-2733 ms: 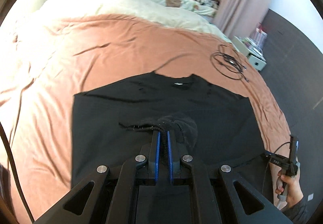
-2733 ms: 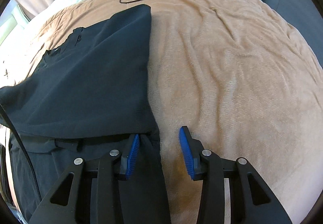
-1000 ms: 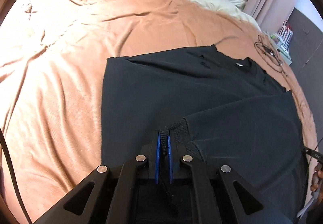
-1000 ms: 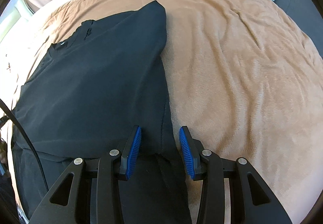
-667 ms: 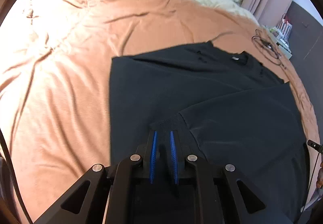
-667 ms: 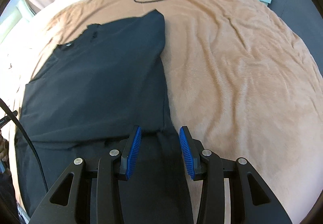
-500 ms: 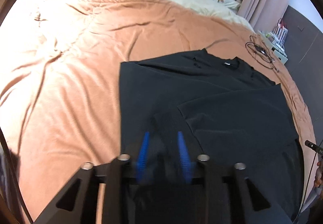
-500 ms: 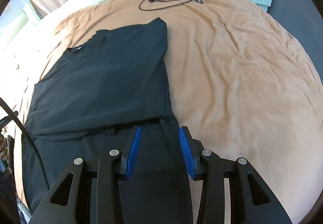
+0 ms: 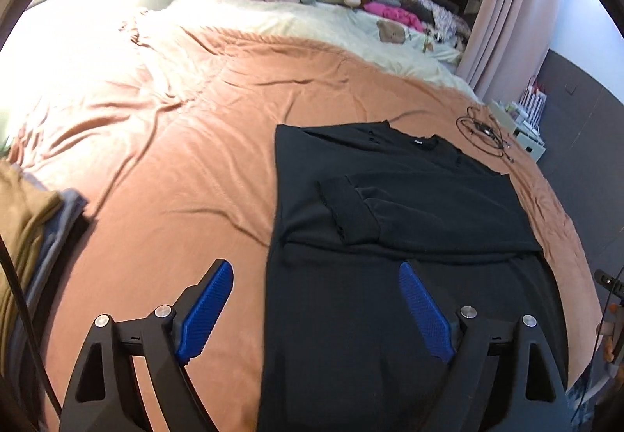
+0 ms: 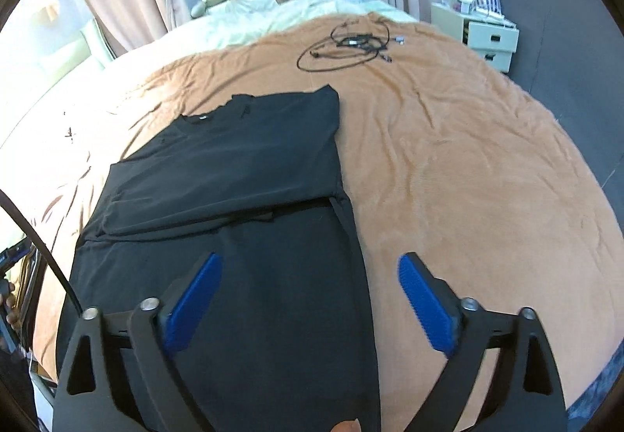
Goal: Fold small clothes
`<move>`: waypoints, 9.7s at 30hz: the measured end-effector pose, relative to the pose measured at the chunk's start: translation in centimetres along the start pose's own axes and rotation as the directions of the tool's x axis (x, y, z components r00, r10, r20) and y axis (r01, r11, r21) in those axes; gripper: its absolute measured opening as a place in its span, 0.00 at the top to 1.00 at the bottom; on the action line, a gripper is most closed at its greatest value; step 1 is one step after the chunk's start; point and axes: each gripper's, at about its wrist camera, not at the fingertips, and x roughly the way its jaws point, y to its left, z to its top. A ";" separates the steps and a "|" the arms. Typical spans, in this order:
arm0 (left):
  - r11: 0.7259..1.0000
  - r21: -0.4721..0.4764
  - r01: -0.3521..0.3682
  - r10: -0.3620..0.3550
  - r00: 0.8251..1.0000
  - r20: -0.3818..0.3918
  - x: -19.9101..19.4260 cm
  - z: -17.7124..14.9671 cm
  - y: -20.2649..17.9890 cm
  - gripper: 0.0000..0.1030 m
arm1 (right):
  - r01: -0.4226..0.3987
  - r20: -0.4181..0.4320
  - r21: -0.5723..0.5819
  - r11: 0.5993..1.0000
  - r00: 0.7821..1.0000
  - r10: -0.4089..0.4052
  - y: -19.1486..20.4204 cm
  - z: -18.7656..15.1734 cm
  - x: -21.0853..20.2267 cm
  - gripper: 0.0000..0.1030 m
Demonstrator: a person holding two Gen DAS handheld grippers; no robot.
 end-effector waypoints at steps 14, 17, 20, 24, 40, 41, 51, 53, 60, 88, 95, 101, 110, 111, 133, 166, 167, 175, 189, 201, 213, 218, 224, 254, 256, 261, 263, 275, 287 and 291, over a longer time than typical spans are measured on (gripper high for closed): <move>0.997 0.055 0.061 -0.066 0.993 0.099 -10.6 -6.2 0.6 0.14 | -0.021 0.114 -0.023 1.000 0.993 0.024 2.3 -7.5 -10.2 0.00; 0.994 0.064 0.094 -0.100 0.989 0.107 -12.8 -7.8 0.7 0.14 | 0.015 0.149 -0.029 0.999 0.989 -0.011 2.3 -9.4 -12.6 0.00; 0.994 0.075 0.084 -0.093 0.988 0.125 -15.0 -9.4 0.9 0.14 | -0.002 0.174 -0.042 0.999 0.985 0.010 2.5 -11.5 -14.5 0.00; 0.993 0.082 0.089 -0.100 0.985 0.140 -17.8 -11.5 1.3 0.02 | -0.005 0.182 -0.068 0.998 0.983 0.018 3.0 -14.4 -16.6 0.00; 0.987 0.005 0.161 -0.161 0.986 0.043 -17.2 -17.9 5.4 0.03 | -0.136 0.132 0.068 0.988 0.983 0.126 -3.9 -21.6 -18.5 0.01; 0.986 -0.015 0.168 -0.167 0.985 0.031 -16.5 -18.1 5.8 0.10 | -0.131 0.123 0.082 0.988 0.985 0.120 -4.7 -21.8 -18.0 0.04; 0.963 -0.156 0.219 -0.239 0.964 -0.120 -8.0 -19.2 7.1 0.36 | -0.219 0.031 0.216 0.952 0.976 0.218 -9.4 -20.2 -12.0 0.24; 0.955 -0.188 0.230 -0.259 0.954 -0.150 -6.4 -19.4 7.2 0.39 | -0.232 0.023 0.230 0.945 0.972 0.233 -10.0 -19.7 -10.9 0.24; 0.931 -0.279 0.234 -0.303 0.923 -0.235 -2.5 -19.8 7.7 0.50 | -0.267 -0.019 0.287 0.920 0.959 0.284 -11.7 -18.0 -7.6 0.35; 0.808 -0.485 0.333 -0.456 0.876 -0.158 -0.7 -20.5 9.0 0.69 | -0.475 0.024 0.383 0.793 0.863 0.505 -16.1 -21.9 -5.7 0.40; 0.861 -0.423 0.281 -0.380 0.909 -0.170 -1.2 -20.8 8.0 0.90 | -0.381 -0.001 0.406 0.830 0.908 0.418 -15.1 -21.2 -5.8 0.72; 0.858 -0.420 0.295 -0.372 0.921 -0.112 -3.0 -20.4 8.5 0.97 | -0.304 -0.019 0.408 0.861 0.940 0.341 -13.1 -20.7 -8.7 0.94; 0.808 -0.441 0.391 -0.419 0.907 0.038 -8.1 -17.8 9.7 0.97 | -0.382 0.108 0.330 0.863 0.924 0.368 -8.6 -18.0 -15.8 0.95; 0.804 -0.441 0.398 -0.420 0.906 0.053 -8.7 -17.6 9.9 0.97 | -0.395 0.122 0.321 0.861 0.919 0.376 -8.2 -17.9 -16.6 0.95; 0.765 -0.409 0.498 -0.450 0.867 0.215 -21.4 -19.2 12.8 0.97 | -0.506 0.214 0.193 0.840 0.858 0.468 -7.8 -24.4 -25.5 0.95; 0.811 -0.389 0.437 -0.401 0.899 0.174 -17.3 -11.8 12.7 0.97 | -0.451 0.151 0.111 0.885 0.888 0.434 -7.3 -13.7 -19.0 0.95; 0.815 -0.386 0.432 -0.398 0.902 0.168 -16.8 -11.2 12.6 0.97 | -0.449 0.146 0.113 0.886 0.890 0.432 -7.2 -13.1 -18.5 0.95; 0.833 -0.387 0.395 -0.384 0.917 0.108 -11.8 -6.0 11.9 0.97 | -0.421 0.109 0.125 0.898 0.906 0.409 -6.1 -8.1 -14.2 0.95; 0.868 -0.353 0.348 -0.343 0.936 0.078 -6.2 3.6 10.2 0.97 | -0.377 0.115 0.129 0.917 0.924 0.364 -4.7 0.8 -9.1 0.95; 0.924 -0.281 0.260 -0.270 0.963 0.003 -0.1 8.6 8.5 0.97 | -0.323 0.105 0.122 0.939 0.945 0.311 -4.1 4.4 -3.4 0.95; 0.960 -0.242 0.142 -0.183 0.971 -0.153 11.1 7.5 8.6 0.97 | -0.238 -0.011 0.195 0.951 0.969 0.245 -3.7 5.1 5.9 0.94; 0.961 -0.242 0.133 -0.180 0.966 -0.184 14.9 7.6 9.4 0.96 | -0.200 -0.041 0.200 0.959 0.976 0.212 -3.5 6.0 8.9 0.94; 0.976 -0.185 0.115 -0.158 0.959 -0.236 16.6 7.9 8.8 0.90 | -0.080 -0.124 0.164 0.983 0.987 0.101 -1.4 7.1 11.5 0.86; 0.906 0.410 -0.107 0.251 0.915 -0.316 18.9 2.4 3.3 0.28 | 0.212 -0.211 -0.351 0.912 0.931 -0.298 5.6 7.4 13.2 0.15; 0.907 0.405 -0.115 0.253 0.918 -0.306 19.7 3.3 3.4 0.28 | 0.232 -0.187 -0.364 0.902 0.930 -0.315 6.0 8.5 14.0 0.15; 0.916 0.379 -0.133 0.250 0.928 -0.277 21.6 5.7 3.4 0.28 | 0.236 -0.162 -0.348 0.907 0.938 -0.306 6.7 12.3 15.9 0.15; 0.919 0.368 -0.140 0.246 0.933 -0.261 22.2 6.7 3.4 0.28 | 0.237 -0.135 -0.338 0.911 0.946 -0.296 6.9 14.0 16.3 0.15; 0.979 0.197 -0.057 0.100 0.971 -0.216 21.1 10.3 4.6 0.28 | 0.048 -0.044 -0.121 0.991 0.998 -0.054 3.5 16.4 13.0 0.15; 0.990 0.139 0.014 0.023 0.965 -0.261 25.1 9.5 4.4 0.87 | -0.104 -0.238 -0.051 0.993 0.967 0.089 -1.3 17.5 20.8 0.25; 0.986 0.167 0.017 0.021 0.975 -0.220 23.9 10.1 4.3 0.90 | -0.156 -0.208 -0.017 0.988 0.967 0.149 -1.7 18.2 21.1 0.29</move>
